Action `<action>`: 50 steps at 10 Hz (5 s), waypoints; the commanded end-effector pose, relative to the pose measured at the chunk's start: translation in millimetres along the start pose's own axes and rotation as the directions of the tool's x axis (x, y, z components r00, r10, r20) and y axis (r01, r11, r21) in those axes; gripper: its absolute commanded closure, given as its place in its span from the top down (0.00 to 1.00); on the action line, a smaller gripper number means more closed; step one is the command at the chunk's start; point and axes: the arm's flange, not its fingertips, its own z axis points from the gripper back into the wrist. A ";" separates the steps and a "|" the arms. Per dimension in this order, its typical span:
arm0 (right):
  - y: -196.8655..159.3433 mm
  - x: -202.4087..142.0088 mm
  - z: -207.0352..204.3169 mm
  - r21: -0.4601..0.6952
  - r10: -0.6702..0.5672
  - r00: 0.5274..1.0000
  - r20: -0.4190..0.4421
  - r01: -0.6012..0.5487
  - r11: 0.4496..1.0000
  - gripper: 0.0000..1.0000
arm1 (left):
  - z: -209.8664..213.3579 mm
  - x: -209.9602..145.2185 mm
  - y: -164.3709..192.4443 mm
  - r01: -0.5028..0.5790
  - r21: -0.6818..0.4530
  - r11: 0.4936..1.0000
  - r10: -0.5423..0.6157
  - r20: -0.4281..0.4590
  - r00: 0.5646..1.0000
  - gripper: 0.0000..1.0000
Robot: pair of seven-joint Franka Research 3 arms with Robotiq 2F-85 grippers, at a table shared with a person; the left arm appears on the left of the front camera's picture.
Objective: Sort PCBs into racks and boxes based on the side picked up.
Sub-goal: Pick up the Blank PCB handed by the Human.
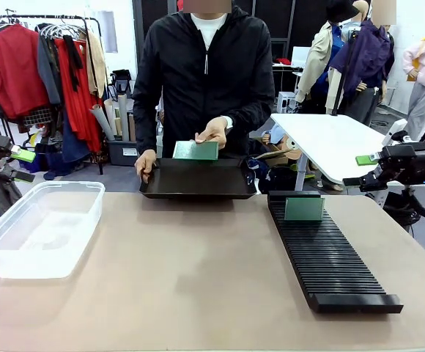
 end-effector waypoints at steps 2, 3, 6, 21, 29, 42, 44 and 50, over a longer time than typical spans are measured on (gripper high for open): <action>-0.4 2.6 -0.7 -0.005 0.021 1.000 -0.003 -0.021 1.000 1.00 | 0.4 0.1 -2.6 -0.002 0.004 1.000 0.002 0.001 1.000 1.00; -0.4 2.6 -0.7 -0.005 0.021 1.000 -0.003 -0.021 1.000 1.00 | 0.4 0.1 -2.6 -0.002 0.004 1.000 0.002 0.001 1.000 1.00; -0.4 2.6 -0.7 -0.005 0.021 1.000 -0.003 -0.021 1.000 1.00 | 0.4 0.1 -2.6 -0.002 0.004 1.000 0.002 0.001 1.000 1.00; 8.7 59.1 -76.5 -0.014 -0.150 0.989 -0.018 0.149 0.989 1.00 | 0.4 0.1 -2.6 -0.002 0.004 1.000 0.002 0.001 1.000 1.00; 12.0 64.0 -142.1 0.001 -0.232 0.971 0.051 0.233 0.973 1.00 | 0.4 0.1 -2.6 -0.002 0.004 1.000 0.002 0.001 1.000 1.00; -48.7 90.5 -224.4 0.066 -0.139 0.989 0.048 0.136 0.989 1.00 | 0.4 0.1 -2.6 -0.002 0.004 1.000 0.002 0.001 1.000 1.00; -52.8 101.7 -232.3 0.049 -0.132 0.991 0.019 0.131 0.990 1.00 | 0.4 0.1 -2.6 -0.002 0.004 1.000 0.002 0.001 1.000 1.00; -65.2 140.9 -253.8 0.005 -0.100 0.993 -0.066 0.101 0.995 1.00 | 0.4 0.1 -2.6 -0.002 0.004 1.000 0.002 0.001 1.000 1.00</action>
